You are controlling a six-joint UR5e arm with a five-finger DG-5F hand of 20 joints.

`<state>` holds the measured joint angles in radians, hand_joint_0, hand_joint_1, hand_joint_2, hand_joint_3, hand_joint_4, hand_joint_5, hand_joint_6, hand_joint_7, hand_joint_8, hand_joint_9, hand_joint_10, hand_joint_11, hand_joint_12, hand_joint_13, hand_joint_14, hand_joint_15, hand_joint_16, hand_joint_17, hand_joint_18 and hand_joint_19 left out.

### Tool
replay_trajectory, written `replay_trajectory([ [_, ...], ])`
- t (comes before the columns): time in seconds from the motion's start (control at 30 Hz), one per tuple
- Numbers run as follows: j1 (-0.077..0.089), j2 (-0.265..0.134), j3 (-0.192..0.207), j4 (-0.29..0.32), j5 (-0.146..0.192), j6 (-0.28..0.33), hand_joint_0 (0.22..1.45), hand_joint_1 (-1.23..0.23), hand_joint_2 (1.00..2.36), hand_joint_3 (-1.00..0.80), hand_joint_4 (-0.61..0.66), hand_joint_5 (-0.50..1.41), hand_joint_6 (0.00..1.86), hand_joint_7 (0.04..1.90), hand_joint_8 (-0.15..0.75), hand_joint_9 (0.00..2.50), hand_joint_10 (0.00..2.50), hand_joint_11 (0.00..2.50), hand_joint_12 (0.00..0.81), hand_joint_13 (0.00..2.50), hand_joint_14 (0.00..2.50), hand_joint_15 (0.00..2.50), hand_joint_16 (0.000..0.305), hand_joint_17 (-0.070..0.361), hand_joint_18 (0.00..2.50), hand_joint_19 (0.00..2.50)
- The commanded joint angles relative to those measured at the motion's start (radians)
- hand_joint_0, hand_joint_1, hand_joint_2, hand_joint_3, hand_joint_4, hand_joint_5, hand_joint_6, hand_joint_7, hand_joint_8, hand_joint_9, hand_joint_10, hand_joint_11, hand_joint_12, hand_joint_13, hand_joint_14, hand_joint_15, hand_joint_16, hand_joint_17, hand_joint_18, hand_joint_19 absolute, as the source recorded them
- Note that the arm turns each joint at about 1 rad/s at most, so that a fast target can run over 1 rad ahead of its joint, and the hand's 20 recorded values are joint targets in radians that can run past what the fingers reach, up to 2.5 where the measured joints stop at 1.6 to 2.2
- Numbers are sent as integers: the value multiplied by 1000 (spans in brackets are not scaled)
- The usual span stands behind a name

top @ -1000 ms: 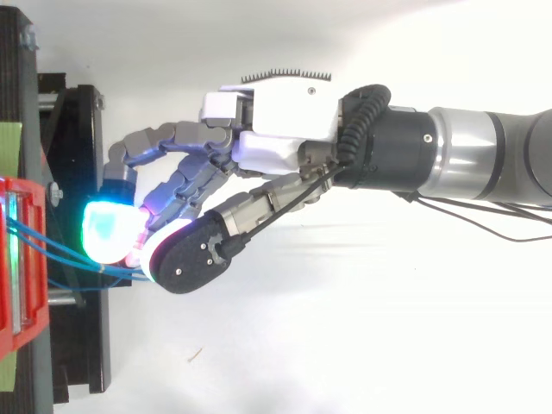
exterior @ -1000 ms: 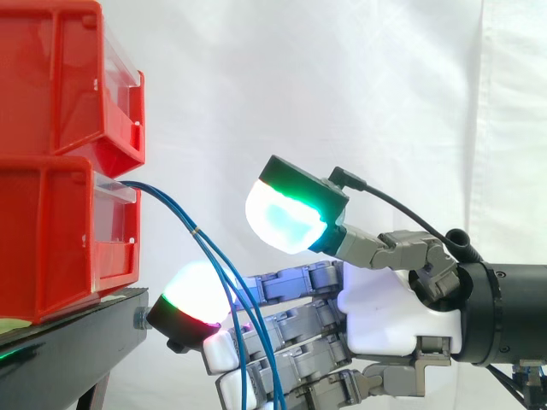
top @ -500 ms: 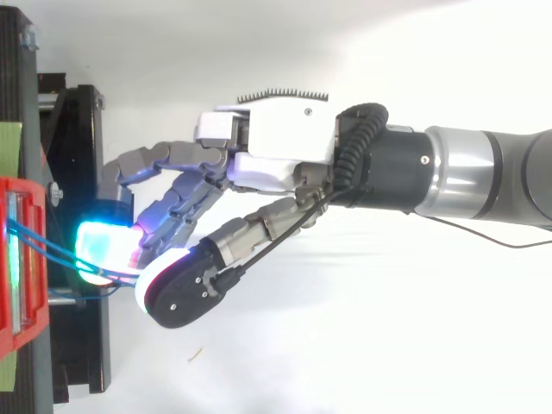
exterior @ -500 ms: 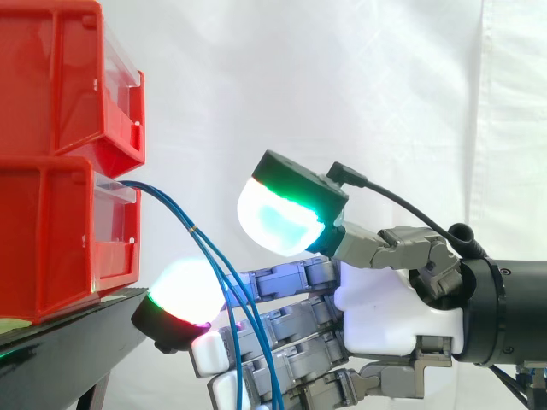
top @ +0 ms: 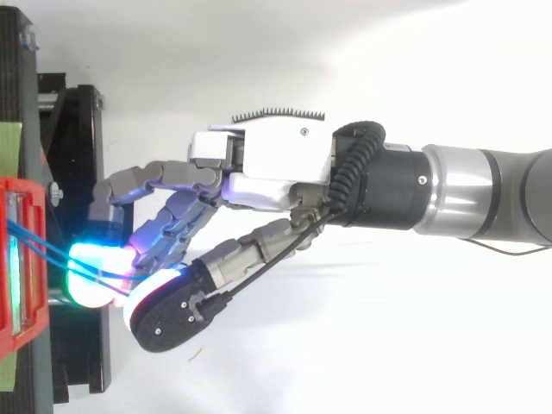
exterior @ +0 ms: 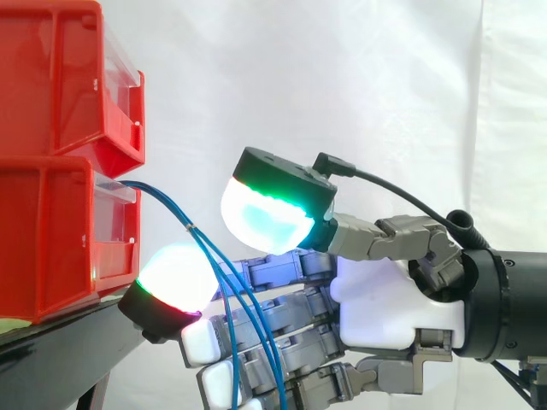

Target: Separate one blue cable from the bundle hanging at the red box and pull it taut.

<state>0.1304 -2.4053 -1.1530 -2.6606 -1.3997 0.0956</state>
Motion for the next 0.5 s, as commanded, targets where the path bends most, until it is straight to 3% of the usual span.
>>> replay_trajectory([
  [0.0,3,0,1,-1,-1,4,614,-762,1003,-451,265,-155,501,1231,306,804,19,615,381,979,18,499,42,95,825,450],
  [0.17,11,2,15,-22,-1,6,608,-751,1003,-456,261,-150,501,1244,310,817,19,620,378,981,18,508,42,94,827,450],
  [0.47,8,2,22,-61,-5,7,649,-651,1011,-350,248,-137,503,1327,313,867,20,661,375,1005,18,519,41,92,848,465],
])
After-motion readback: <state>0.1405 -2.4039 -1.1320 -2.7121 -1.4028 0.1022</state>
